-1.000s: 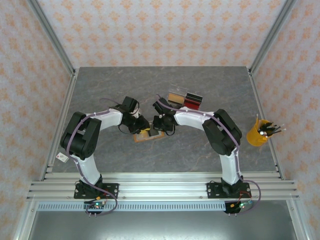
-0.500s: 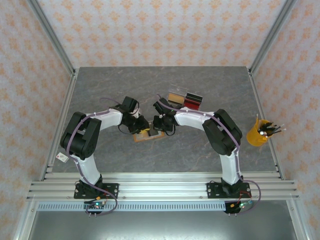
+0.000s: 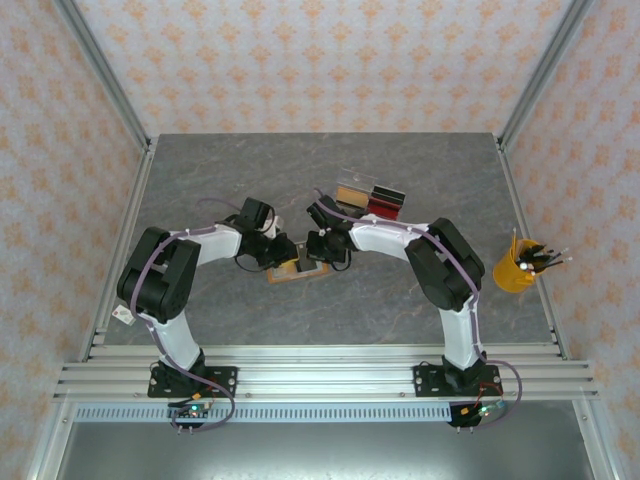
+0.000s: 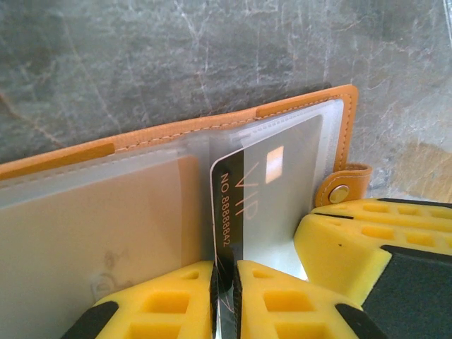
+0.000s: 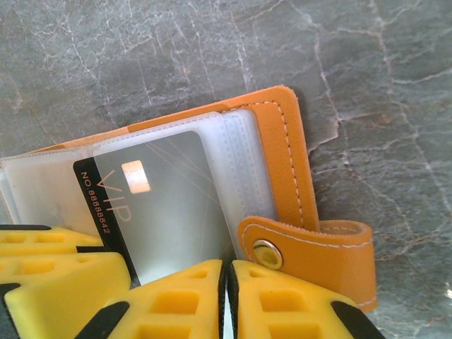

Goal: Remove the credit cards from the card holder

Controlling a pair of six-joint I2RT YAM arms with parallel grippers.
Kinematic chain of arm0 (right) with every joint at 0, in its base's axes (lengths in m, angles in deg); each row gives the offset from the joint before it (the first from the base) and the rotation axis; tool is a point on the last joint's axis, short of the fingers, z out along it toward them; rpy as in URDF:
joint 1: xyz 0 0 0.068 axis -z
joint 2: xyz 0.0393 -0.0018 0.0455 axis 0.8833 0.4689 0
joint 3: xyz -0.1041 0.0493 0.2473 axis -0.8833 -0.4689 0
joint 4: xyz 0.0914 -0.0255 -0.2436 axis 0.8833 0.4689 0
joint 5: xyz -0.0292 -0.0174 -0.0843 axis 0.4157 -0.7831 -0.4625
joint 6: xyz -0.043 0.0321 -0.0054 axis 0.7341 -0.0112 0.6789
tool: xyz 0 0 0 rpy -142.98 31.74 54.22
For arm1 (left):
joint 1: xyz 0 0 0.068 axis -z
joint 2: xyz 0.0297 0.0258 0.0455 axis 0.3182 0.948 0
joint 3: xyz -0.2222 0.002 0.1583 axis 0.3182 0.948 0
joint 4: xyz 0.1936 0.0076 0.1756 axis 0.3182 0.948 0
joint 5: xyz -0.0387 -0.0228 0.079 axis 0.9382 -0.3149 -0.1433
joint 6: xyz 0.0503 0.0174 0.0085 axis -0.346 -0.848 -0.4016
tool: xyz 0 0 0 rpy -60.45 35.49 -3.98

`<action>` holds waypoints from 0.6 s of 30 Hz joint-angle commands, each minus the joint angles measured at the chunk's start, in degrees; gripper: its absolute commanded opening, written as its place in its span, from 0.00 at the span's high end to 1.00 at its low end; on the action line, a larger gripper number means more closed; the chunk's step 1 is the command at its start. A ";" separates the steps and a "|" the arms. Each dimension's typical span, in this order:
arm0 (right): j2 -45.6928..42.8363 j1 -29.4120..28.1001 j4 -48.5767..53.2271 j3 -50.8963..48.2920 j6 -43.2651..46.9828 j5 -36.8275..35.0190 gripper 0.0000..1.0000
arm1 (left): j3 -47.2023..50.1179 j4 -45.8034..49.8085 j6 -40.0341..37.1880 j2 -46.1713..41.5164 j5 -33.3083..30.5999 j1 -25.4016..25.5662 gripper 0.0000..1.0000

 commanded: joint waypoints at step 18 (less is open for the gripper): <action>0.14 0.09 2.09 -4.39 -0.86 -3.46 0.87 | 3.25 -0.69 -3.03 -6.51 -1.83 -2.34 1.00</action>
